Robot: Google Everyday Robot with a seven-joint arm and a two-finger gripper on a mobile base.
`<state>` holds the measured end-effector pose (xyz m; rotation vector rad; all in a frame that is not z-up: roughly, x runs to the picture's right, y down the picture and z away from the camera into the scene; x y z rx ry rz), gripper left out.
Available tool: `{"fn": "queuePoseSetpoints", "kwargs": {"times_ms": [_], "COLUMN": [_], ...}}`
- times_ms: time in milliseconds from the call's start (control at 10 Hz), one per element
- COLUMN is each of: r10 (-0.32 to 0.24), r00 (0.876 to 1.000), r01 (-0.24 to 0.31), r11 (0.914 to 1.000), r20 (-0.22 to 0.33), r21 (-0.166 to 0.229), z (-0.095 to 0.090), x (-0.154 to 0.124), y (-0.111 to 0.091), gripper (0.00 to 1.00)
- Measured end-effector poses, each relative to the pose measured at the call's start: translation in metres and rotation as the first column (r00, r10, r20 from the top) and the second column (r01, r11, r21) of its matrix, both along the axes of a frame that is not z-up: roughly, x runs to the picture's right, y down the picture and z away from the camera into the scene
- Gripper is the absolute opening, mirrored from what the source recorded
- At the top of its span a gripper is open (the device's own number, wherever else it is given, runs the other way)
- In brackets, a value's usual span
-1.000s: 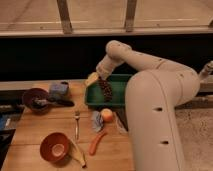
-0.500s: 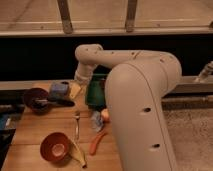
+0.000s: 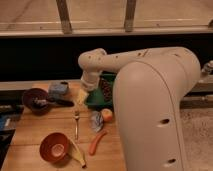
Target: Place banana in table surface
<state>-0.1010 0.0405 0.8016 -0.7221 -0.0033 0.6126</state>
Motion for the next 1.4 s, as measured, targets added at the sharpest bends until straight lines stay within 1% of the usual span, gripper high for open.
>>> {"fn": "queuePoseSetpoints", "kwargs": {"times_ms": [400, 500, 600, 700, 800, 900, 1000, 1100, 1200, 1300, 1400], "r10": [-0.001, -0.007, -0.018, -0.025, -0.027, -0.023, -0.015, -0.006, 0.006, 0.010, 0.006], "r00": [1.000, 1.000, 1.000, 1.000, 0.999, 0.999, 0.999, 0.999, 0.998, 0.998, 0.999], "r01": [0.001, 0.007, 0.018, 0.025, 0.026, 0.020, 0.011, 0.000, -0.014, -0.018, -0.014], "r11": [1.0000, 1.0000, 0.9996, 0.9991, 0.9982, 0.9968, 0.9950, 0.9930, 0.9898, 0.9877, 0.9863], "r20": [0.000, -0.002, -0.004, -0.008, -0.019, -0.029, -0.039, -0.048, -0.058, -0.054, -0.047], "r21": [0.000, -0.007, -0.021, -0.033, -0.054, -0.077, -0.100, -0.118, -0.142, -0.156, -0.164], "z": [0.000, 0.001, 0.002, 0.000, -0.006, -0.013, -0.018, -0.021, -0.027, -0.035, -0.043], "x": [0.000, -0.002, -0.003, -0.004, -0.003, 0.001, 0.009, 0.016, 0.020, 0.016, 0.010], "y": [0.000, 0.001, 0.006, 0.014, 0.032, 0.055, 0.075, 0.090, 0.111, 0.126, 0.137], "gripper": [0.80, 0.80, 0.80, 0.80, 0.80, 0.80, 0.80, 0.80, 0.80, 0.80, 0.80]}}
